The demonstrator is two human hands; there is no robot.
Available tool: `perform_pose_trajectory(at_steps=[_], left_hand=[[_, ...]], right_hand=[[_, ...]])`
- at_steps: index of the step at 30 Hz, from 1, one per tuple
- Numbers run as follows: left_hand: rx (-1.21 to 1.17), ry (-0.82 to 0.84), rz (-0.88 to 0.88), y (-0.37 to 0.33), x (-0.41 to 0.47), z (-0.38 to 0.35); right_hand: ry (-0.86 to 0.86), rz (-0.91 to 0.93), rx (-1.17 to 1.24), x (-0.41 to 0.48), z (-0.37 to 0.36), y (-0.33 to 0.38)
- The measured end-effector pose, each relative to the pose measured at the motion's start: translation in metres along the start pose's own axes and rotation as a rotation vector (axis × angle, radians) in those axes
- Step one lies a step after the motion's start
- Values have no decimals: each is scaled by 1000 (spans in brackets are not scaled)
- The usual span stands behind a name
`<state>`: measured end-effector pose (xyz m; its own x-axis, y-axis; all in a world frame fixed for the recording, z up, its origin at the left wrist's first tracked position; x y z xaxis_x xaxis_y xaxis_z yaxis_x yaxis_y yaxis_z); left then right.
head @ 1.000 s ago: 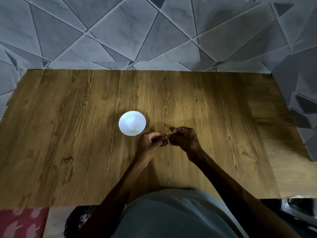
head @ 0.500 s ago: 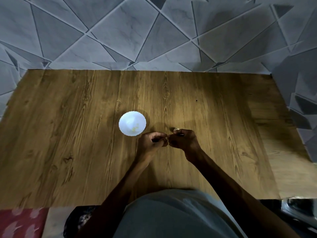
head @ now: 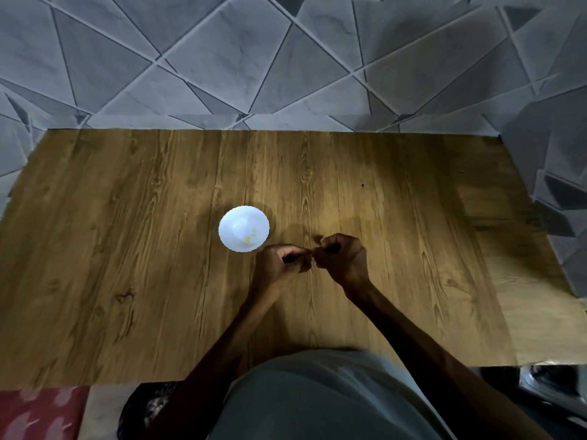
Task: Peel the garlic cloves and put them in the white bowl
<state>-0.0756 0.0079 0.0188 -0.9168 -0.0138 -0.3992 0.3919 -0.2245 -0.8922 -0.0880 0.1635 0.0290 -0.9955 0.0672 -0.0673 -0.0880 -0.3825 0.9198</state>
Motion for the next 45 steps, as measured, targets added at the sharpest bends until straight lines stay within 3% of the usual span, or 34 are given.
perform_pose_trajectory(at_steps=[10, 23, 36, 41, 45], left_hand=[[92, -68, -129, -5, -6, -2], [469, -211, -241, -21, -14, -7], [450, -283, -335, -17, -15, -7], [392, -256, -256, -12, -11, -8], [110, -84, 51, 0, -4, -9]], right_hand=[[89, 38, 47, 4, 3, 2], [80, 84, -22, 3, -1, 6], [175, -26, 305, -1, 5, 7], [199, -23, 351, -2, 5, 4], [244, -24, 400, -2, 5, -1]])
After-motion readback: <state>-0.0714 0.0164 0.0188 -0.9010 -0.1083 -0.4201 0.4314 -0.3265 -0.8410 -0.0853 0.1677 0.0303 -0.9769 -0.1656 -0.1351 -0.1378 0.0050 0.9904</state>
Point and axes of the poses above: each hand's wrist, its own x-axis towards the middle knuckle, its own z-axis out of the back of the hand, y = z × x, the point moved 4 cm from there along x, towards the middle knuckle, and after that the axes turned 12 degrees about z, right-handed, at the moved point
